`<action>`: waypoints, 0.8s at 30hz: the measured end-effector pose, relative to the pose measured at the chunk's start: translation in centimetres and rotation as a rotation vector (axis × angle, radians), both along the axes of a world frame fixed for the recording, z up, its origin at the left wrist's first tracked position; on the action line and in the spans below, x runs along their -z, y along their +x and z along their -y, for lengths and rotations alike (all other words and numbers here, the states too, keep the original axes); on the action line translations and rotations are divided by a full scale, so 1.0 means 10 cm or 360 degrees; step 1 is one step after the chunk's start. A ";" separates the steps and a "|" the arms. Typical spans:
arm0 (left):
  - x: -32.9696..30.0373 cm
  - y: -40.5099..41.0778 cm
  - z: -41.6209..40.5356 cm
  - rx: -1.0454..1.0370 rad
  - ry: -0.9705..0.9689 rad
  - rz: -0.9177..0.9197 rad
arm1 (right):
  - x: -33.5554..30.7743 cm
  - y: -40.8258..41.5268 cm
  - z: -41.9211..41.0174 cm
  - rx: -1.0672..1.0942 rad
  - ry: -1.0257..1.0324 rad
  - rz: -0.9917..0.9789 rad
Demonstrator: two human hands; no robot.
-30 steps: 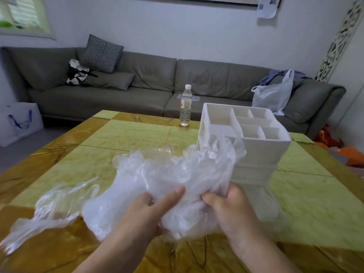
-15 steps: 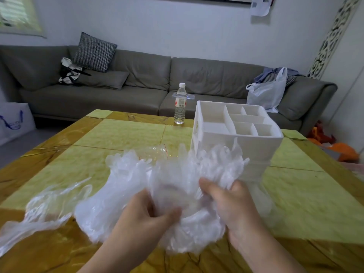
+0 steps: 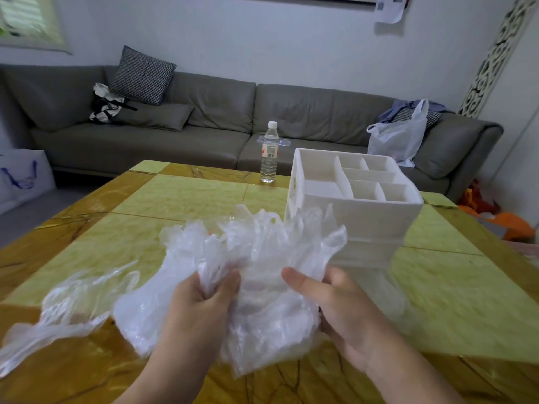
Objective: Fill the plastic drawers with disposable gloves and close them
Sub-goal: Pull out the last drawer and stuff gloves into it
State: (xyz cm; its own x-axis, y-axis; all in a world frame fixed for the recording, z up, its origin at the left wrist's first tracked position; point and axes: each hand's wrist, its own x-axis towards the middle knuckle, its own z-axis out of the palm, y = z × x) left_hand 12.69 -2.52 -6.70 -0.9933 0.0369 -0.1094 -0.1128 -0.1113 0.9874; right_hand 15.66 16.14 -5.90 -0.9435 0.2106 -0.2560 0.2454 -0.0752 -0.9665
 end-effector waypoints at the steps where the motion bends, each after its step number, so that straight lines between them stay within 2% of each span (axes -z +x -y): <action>1: -0.02 0.00 0.02 -0.0032 0.0037 0.0000 | -0.01 0.00 -0.01 -0.0016 0.0048 0.0005; 4: -0.10 0.00 0.05 -0.0029 0.0174 0.0066 | 0.01 -0.01 -0.01 0.0106 0.0191 -0.0062; 8: -0.10 0.03 0.03 0.0121 -0.0099 0.0307 | 0.06 -0.03 0.01 0.0270 0.0410 -0.0172; 9: -0.08 0.04 0.01 0.0230 -0.0084 0.0332 | 0.06 -0.02 0.02 0.0295 0.0452 -0.0191; 11: -0.05 0.07 -0.01 0.0493 0.0018 0.0279 | 0.05 -0.01 0.05 0.0337 0.0490 -0.0237; 13: -0.01 0.05 0.01 0.0589 -0.0069 0.0149 | 0.02 0.00 0.06 0.0320 0.0397 -0.0233; 16: 0.03 0.01 0.02 0.0494 -0.0186 -0.0029 | -0.06 0.04 0.05 0.0085 0.0005 -0.0067; 17: 0.04 0.00 0.02 0.0476 -0.0242 -0.0079 | -0.08 0.05 0.04 -0.0039 -0.0032 0.0005; 19: 0.03 0.01 0.01 0.0435 -0.0272 -0.0112 | -0.07 0.07 0.03 -0.0189 0.0056 0.0040; 24: -0.11 0.05 -0.01 0.0297 0.0014 0.0100 | -0.01 0.02 -0.04 -0.0106 0.0230 -0.0074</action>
